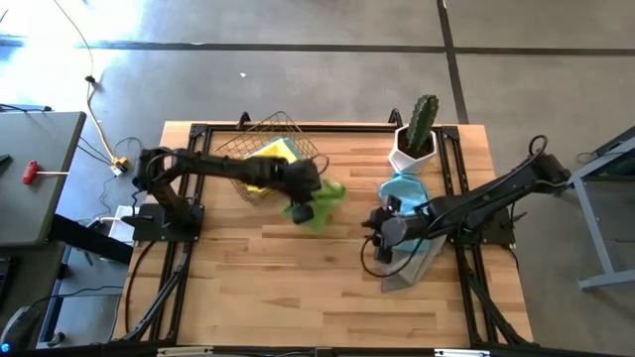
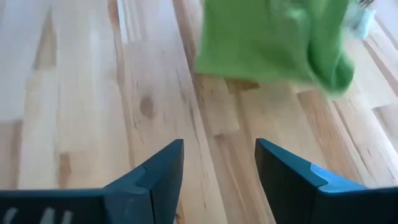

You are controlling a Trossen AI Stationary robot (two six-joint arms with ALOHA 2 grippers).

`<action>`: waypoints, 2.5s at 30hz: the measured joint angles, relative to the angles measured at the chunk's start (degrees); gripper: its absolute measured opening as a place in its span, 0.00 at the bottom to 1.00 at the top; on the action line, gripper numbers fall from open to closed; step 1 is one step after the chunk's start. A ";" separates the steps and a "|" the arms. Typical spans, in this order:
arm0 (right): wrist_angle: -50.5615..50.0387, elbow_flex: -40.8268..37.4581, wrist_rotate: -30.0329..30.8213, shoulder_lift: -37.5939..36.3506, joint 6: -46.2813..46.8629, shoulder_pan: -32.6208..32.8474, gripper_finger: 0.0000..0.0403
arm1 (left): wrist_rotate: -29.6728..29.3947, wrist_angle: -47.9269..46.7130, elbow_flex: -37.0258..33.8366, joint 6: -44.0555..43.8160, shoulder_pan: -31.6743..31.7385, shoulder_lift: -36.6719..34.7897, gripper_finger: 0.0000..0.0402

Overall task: Fold microfiber towels
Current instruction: Put the folded green microfiber towel into the wire basket

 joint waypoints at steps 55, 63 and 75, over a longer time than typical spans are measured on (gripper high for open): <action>-3.76 -0.11 0.91 -0.82 1.85 0.51 0.48 | -12.56 -26.22 5.33 29.36 28.21 0.17 0.07; -3.74 -0.11 0.59 -0.82 2.01 0.49 0.48 | -18.94 -26.30 5.33 27.00 27.41 0.17 0.26; -10.04 -0.11 0.41 -0.82 7.19 0.51 0.48 | -27.59 -31.06 14.07 27.94 21.10 0.15 0.36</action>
